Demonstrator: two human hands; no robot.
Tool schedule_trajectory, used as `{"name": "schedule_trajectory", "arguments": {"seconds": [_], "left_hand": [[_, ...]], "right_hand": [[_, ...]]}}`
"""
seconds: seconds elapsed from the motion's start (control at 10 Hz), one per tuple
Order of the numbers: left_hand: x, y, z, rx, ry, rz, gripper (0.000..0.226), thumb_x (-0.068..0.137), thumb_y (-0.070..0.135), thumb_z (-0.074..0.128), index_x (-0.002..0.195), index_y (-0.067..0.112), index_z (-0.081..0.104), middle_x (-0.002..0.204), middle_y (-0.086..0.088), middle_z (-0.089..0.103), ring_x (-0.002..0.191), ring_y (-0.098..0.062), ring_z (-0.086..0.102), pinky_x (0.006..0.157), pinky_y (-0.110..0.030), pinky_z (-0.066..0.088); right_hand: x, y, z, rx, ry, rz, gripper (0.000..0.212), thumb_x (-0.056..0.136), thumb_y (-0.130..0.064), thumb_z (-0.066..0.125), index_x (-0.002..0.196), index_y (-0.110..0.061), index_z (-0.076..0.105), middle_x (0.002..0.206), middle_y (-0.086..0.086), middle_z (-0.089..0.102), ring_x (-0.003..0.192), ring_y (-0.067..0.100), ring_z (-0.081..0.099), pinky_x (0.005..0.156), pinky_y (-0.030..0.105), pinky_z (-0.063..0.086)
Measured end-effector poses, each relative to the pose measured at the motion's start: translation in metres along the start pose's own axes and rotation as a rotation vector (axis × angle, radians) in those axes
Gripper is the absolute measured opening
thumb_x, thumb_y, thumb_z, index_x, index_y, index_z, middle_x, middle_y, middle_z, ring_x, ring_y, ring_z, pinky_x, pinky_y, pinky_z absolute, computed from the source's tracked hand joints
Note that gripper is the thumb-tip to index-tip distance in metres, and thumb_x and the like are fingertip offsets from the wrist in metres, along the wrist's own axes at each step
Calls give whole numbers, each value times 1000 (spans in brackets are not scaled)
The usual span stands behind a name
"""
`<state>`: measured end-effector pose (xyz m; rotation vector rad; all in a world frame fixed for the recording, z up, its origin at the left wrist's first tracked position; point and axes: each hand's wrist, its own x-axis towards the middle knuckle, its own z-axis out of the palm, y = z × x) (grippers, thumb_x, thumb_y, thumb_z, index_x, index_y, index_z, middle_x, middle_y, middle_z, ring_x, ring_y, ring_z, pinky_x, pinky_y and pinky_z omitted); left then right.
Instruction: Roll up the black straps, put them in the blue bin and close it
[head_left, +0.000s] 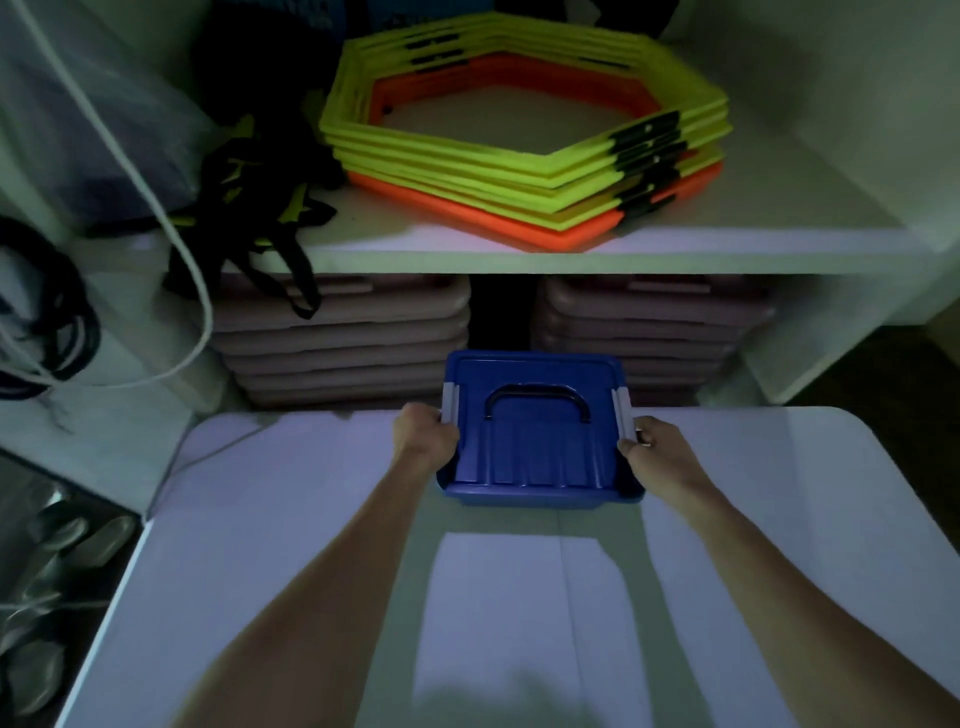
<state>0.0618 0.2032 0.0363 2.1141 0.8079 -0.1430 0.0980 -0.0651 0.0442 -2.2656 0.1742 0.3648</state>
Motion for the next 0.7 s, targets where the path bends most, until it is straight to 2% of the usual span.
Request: {"name": "schedule_trajectory", "arguments": {"seconds": [0.1, 0.2, 0.3, 0.4, 0.5, 0.6, 0.7], "left_hand": [[-3, 15, 25, 0, 5, -11, 34, 81, -2, 51, 50, 9, 43, 52, -2, 44, 55, -20, 46, 60, -29, 37], [-2, 21, 44, -10, 28, -25, 25, 81, 1, 52, 57, 6, 50, 62, -8, 54, 65, -24, 52, 61, -29, 39], [-1, 23, 57, -2, 67, -36, 22, 82, 0, 49, 61, 5, 47, 65, -11, 51, 62, -23, 47, 58, -30, 37], [-3, 24, 64, 55, 113, -20, 29, 86, -2, 47, 59, 4, 40, 63, -11, 48, 58, -24, 44, 59, -31, 35], [-6, 26, 68, 85, 139, -16, 21, 88, 1, 50, 68, -1, 54, 80, -20, 59, 71, -30, 51, 65, -29, 37], [-8, 28, 71, 129, 219, 48, 26, 89, 13, 58, 105, -7, 62, 111, -27, 62, 98, -43, 59, 77, -41, 49], [-20, 42, 71, 87, 316, 141, 33, 88, 21, 59, 116, 3, 62, 118, -22, 58, 109, -40, 56, 87, -45, 50]], "right_hand": [[13, 14, -18, 28, -33, 11, 14, 96, -8, 52, 103, 1, 60, 100, 10, 64, 90, 22, 56, 80, 33, 47], [26, 28, -28, 55, -74, -4, 20, 96, -8, 51, 113, -2, 58, 120, 15, 65, 98, 24, 59, 85, 33, 46], [32, 34, -33, 96, -114, 1, 36, 98, -7, 51, 132, 3, 51, 132, 18, 57, 122, 34, 54, 99, 33, 41], [38, 43, -34, 130, -168, -23, 52, 97, -15, 54, 146, -6, 39, 143, 7, 51, 129, 26, 51, 109, 30, 37], [42, 55, -33, 106, -213, -47, 60, 93, -27, 57, 149, -16, 36, 143, 1, 51, 127, 24, 54, 111, 40, 41], [43, 54, -37, -8, -104, -140, 56, 96, -27, 56, 147, -12, 38, 141, 8, 47, 128, 26, 50, 110, 37, 39], [45, 39, -45, 30, 37, -318, 35, 94, -23, 57, 128, -17, 56, 127, 9, 54, 118, 26, 54, 102, 40, 46]]}}
